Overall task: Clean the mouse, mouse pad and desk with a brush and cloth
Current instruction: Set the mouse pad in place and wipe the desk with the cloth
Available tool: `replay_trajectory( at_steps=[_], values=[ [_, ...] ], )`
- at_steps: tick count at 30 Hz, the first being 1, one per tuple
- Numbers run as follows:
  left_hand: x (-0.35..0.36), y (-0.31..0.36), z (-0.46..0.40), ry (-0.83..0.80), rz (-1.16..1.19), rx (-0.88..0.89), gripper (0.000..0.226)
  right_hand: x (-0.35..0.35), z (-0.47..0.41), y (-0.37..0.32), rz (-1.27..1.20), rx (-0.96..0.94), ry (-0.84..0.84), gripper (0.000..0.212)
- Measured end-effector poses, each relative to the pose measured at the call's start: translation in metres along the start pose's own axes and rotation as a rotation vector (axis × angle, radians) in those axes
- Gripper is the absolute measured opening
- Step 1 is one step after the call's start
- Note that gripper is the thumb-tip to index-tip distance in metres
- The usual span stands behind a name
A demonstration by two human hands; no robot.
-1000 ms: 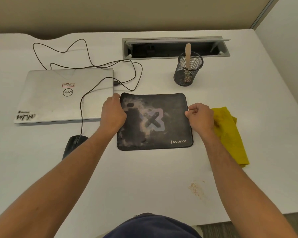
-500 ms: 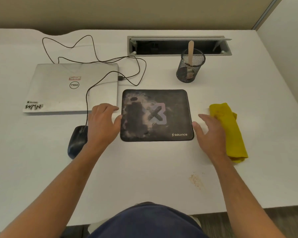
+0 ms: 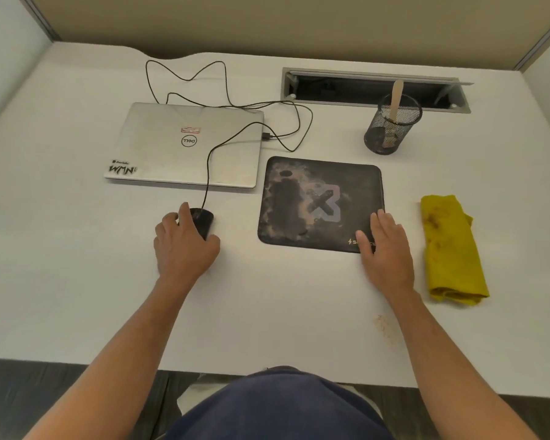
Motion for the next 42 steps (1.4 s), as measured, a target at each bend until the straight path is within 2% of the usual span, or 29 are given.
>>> replay_trajectory(
  at_steps=[7,10,12,14,16,17,19,22,25,29,33,36,39,42],
  values=[
    [-0.001,-0.003,0.005,0.037,0.103,0.008,0.069,-0.001,0.001,-0.001,0.007,-0.002,-0.006,0.065],
    [-0.003,-0.004,0.006,0.071,0.130,0.035,0.068,-0.011,0.002,-0.001,-0.096,0.037,0.020,0.060],
    [-0.003,-0.005,0.007,0.090,0.140,0.050,0.067,-0.038,0.003,0.002,-0.163,0.062,0.175,0.055],
    [-0.003,-0.007,0.008,0.105,0.147,0.054,0.066,-0.077,0.010,0.010,-0.100,0.064,0.426,0.046],
    [-0.002,-0.007,0.009,0.122,0.157,0.067,0.065,-0.101,0.015,0.032,-0.003,0.161,0.554,0.043],
    [-0.002,-0.007,0.010,0.129,0.162,0.074,0.065,-0.103,0.015,0.047,0.039,0.243,0.527,0.046],
    [-0.001,-0.009,0.012,0.138,0.176,0.087,0.065,-0.093,0.015,0.077,0.076,0.414,0.359,0.056],
    [0.000,-0.012,0.013,0.135,0.185,0.097,0.066,-0.077,0.017,0.095,0.115,0.490,0.167,0.057],
    [0.000,-0.013,0.012,0.132,0.190,0.095,0.066,-0.075,0.015,0.102,0.102,0.499,0.106,0.054],
    [-0.002,-0.013,0.008,0.110,0.217,0.086,0.070,-0.085,0.013,0.107,-0.026,0.560,0.140,0.053],
    [-0.008,-0.019,0.005,0.113,0.297,0.067,0.070,-0.112,0.017,0.073,-0.149,0.557,0.326,0.052],
    [-0.017,-0.023,0.001,0.119,0.315,0.084,0.071,-0.124,0.021,0.015,-0.229,0.487,0.399,0.053],
    [-0.028,-0.032,-0.005,0.116,0.325,0.104,0.072,-0.115,0.027,-0.067,-0.300,0.369,0.370,0.054],
    [-0.036,-0.047,-0.011,0.095,0.321,0.121,0.073,-0.085,0.038,-0.152,-0.395,0.245,0.267,0.055]
  ],
)
Point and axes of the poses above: each hand's wrist, its own z-axis away from the middle knuckle, its own x-axis out of the palm, y = z × x, the point moved 9 cm from there along -z, towards the middle knuckle, and after that the axes turned 2 degrees about y, right-handed, at the moved point
